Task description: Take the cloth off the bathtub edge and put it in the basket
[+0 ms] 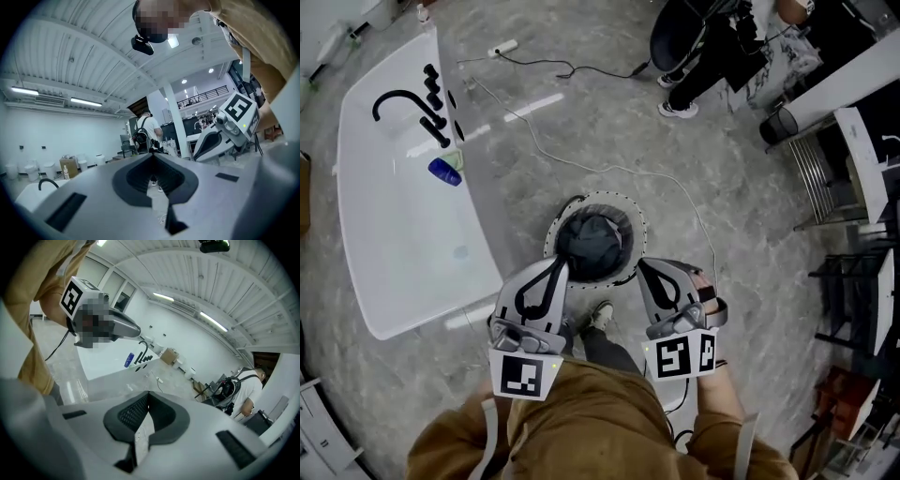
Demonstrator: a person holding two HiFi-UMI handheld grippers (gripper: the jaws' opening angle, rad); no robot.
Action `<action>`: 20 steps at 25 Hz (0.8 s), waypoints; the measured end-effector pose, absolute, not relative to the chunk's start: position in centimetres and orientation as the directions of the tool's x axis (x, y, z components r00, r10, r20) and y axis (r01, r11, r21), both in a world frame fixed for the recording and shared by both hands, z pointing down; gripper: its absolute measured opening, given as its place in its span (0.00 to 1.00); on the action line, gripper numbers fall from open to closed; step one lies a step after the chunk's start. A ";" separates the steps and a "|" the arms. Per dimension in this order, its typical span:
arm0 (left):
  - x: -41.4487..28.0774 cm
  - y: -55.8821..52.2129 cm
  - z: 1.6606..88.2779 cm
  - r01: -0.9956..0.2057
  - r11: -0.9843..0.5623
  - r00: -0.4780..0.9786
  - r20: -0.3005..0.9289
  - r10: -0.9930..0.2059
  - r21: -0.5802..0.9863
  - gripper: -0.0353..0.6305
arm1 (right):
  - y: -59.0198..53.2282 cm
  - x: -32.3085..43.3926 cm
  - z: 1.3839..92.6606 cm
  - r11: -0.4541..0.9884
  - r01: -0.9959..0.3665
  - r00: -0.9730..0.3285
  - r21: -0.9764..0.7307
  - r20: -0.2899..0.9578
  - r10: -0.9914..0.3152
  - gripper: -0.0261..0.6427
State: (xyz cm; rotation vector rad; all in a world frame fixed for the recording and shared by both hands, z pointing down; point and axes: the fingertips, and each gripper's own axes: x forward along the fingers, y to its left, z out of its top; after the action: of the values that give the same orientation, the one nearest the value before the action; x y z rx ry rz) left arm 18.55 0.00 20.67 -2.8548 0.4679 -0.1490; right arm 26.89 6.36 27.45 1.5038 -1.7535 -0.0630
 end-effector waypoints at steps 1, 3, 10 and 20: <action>18.4 0.1 20.0 -0.302 -0.917 0.944 0.053 -0.326 -0.259 0.06 | 6.5 27.0 26.6 0.282 -0.806 0.041 0.520 0.525 -0.850 0.05; 18.1 0.2 18.7 -0.305 -0.913 0.945 0.033 -0.326 -0.269 0.06 | 6.6 27.2 25.2 0.263 -0.806 0.057 0.531 0.511 -0.858 0.05; 16.8 -0.2 14.9 -0.321 -0.895 0.943 -0.012 -0.334 -0.310 0.06 | 6.9 27.5 20.9 0.214 -0.795 0.095 0.568 0.465 -0.880 0.05; 17.0 -0.1 12.8 -0.315 -0.887 0.947 -0.047 -0.318 -0.339 0.06 | 7.5 28.3 16.4 0.112 -0.793 0.153 0.599 0.373 -0.915 0.05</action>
State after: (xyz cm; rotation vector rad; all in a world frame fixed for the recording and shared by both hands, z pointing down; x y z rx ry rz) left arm 16.96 -0.09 12.78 -2.7542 0.4617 -0.0137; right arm 28.25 7.50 16.38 1.6942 -1.6534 -0.2098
